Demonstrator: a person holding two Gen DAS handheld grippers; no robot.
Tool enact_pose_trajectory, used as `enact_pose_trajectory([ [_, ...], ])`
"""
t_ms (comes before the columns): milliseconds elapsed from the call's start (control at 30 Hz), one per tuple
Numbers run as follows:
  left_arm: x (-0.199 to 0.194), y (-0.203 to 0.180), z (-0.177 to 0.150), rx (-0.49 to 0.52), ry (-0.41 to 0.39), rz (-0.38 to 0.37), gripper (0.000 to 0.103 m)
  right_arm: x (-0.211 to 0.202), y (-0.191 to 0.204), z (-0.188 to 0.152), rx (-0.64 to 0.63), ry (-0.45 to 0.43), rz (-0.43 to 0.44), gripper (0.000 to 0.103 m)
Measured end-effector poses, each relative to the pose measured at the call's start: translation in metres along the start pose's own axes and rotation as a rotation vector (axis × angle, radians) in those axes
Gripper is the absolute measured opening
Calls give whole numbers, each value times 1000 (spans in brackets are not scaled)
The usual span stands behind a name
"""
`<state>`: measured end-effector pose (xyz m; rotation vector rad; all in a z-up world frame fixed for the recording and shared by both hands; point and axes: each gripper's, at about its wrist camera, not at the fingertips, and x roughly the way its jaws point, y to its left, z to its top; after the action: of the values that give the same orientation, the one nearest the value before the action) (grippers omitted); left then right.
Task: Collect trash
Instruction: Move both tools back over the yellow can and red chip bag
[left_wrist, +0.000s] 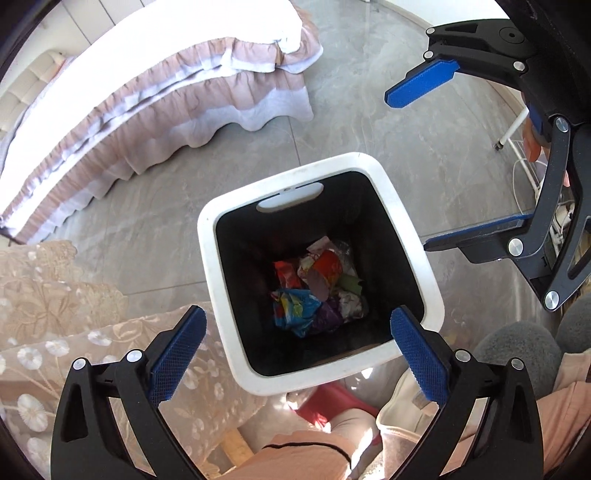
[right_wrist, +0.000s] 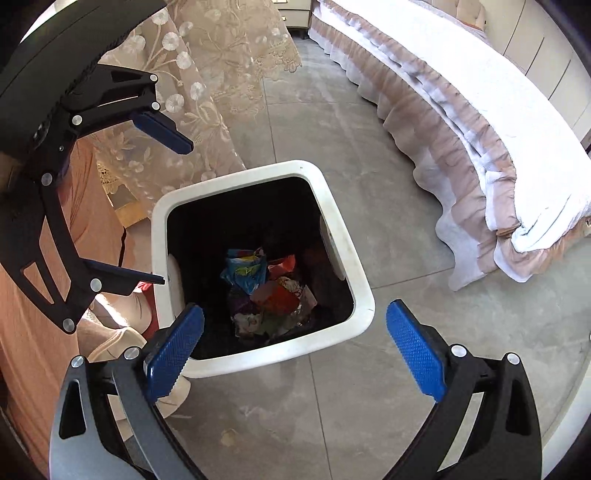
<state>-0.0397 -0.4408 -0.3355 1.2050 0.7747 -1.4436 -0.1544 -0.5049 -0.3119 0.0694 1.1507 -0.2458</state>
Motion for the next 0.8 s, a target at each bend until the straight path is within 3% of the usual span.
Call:
enact_pose_trajectory([
  [400, -67, -2, -11, -27, -114, 90, 98, -58, 21, 11, -15, -121, -32, 99],
  [533, -107, 2, -24, -109, -191, 149, 98, -90, 33, 18, -2, -214, -55, 99],
  [733, -181, 24, -58, -260, -283, 335, 98, -147, 67, 49, -7, -421, -92, 99],
  [800, -208, 37, -76, -323, -325, 366, 98, -159, 77, 64, -9, -466, -87, 99],
])
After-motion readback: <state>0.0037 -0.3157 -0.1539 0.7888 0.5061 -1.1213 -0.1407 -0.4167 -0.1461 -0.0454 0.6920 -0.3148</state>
